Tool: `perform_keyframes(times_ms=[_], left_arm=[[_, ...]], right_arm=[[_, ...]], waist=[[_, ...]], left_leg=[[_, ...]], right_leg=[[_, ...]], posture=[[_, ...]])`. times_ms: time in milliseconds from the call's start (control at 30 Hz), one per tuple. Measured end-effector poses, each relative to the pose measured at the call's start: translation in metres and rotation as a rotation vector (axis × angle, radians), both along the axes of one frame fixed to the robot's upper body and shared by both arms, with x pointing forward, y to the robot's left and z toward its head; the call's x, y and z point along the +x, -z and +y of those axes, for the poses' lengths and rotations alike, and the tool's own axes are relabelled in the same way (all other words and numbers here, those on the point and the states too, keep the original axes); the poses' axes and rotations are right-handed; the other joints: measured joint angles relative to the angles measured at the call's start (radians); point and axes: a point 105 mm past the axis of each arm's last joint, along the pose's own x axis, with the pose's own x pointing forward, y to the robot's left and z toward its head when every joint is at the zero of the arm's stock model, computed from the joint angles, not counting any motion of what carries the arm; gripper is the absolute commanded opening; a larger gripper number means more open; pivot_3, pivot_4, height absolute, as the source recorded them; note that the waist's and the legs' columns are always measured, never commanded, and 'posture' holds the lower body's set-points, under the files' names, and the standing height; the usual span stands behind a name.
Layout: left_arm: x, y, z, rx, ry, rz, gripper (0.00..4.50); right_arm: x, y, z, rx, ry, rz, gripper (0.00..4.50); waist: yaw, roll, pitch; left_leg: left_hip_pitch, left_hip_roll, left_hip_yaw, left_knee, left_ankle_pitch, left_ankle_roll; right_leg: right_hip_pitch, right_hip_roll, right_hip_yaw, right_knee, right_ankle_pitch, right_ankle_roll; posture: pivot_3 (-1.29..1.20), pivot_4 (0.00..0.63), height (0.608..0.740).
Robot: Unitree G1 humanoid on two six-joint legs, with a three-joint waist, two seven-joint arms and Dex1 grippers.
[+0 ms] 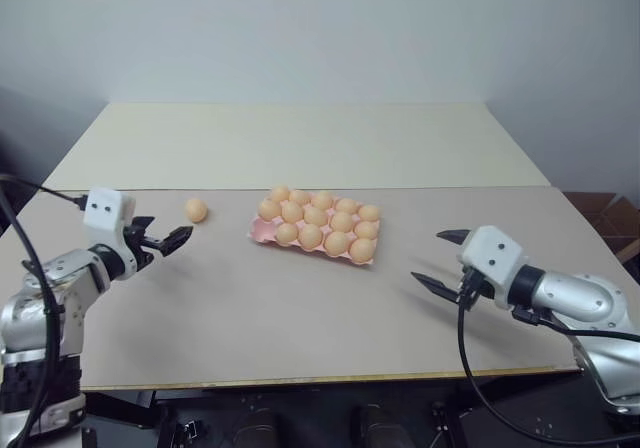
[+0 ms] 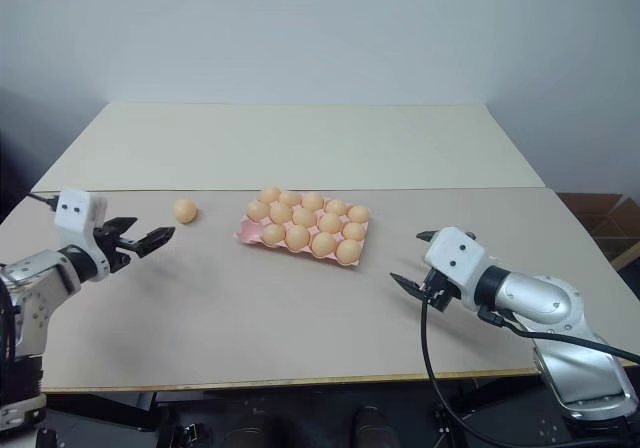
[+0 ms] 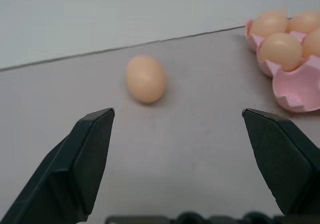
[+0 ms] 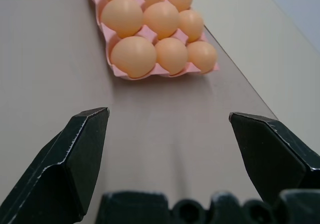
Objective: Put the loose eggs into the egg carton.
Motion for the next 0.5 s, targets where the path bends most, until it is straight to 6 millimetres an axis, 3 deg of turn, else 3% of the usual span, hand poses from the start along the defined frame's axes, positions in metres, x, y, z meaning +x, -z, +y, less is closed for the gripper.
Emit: perform_keyframes(times_ms=[133, 500], left_arm=[[-0.001, 0.001, 0.007, -0.008, -0.062, 0.02, 4.47], [0.013, -0.004, 0.002, -0.024, -0.084, -0.03, 4.47]], right_arm=[[0.004, -0.003, 0.0, 0.0, -0.014, -0.006, 4.5], [0.006, 0.001, -0.002, -0.021, -0.018, 0.007, 4.5]], waist=[[0.0, 0.0, 0.0], [0.002, 0.0, 0.0]], left_leg=[[0.004, 0.0, 0.0, -0.001, 0.0, 0.0], [0.004, 0.0, 0.0, -0.002, 0.0, 0.0]], right_leg=[[0.005, 0.0, 0.0, -0.001, -0.002, -0.003], [0.005, 0.0, 0.0, -0.003, -0.001, -0.002]], posture=[[0.0, 0.15, 0.74], [0.0, 0.15, 0.74]])
